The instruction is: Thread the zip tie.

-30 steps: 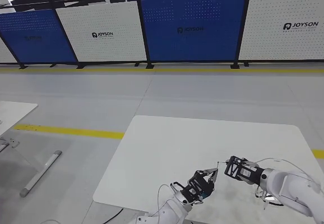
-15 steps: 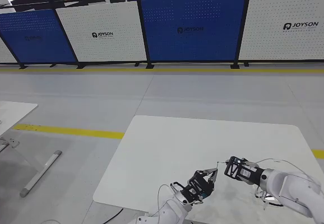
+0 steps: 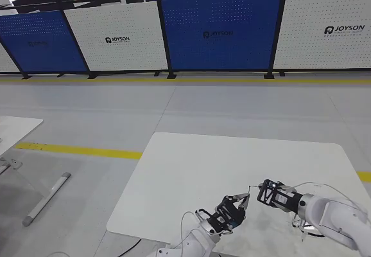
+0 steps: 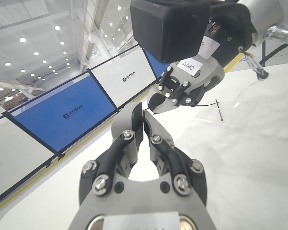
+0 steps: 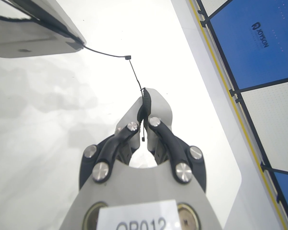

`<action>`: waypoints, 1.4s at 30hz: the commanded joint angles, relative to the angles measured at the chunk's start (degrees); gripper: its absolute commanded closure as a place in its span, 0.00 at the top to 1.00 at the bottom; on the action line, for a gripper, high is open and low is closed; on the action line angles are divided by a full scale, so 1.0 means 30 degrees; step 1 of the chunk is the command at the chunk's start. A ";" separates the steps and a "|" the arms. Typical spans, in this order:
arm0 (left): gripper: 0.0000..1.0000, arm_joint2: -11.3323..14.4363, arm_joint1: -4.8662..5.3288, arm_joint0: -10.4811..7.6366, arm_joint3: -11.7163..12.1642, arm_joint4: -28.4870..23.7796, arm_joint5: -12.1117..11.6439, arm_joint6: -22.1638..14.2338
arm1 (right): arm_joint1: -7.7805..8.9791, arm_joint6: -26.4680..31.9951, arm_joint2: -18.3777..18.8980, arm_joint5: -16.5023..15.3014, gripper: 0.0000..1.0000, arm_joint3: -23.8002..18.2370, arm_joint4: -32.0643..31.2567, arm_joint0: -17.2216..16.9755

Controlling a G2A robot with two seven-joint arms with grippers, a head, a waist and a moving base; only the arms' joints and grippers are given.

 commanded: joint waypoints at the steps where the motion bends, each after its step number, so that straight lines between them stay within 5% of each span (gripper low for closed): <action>1: 0.00 0.0014 -0.0005 -0.0016 0.0009 0.0000 0.0000 -0.0031 | -0.0005 -0.0020 0.0021 0.0000 0.00 0.0019 0.0003 -0.0028; 42: 0.00 0.0089 -0.0144 -0.0059 0.0201 0.0000 0.0134 0.0245 | 0.0035 -0.0118 -0.0009 0.0000 0.00 0.0006 -0.0149 -0.0085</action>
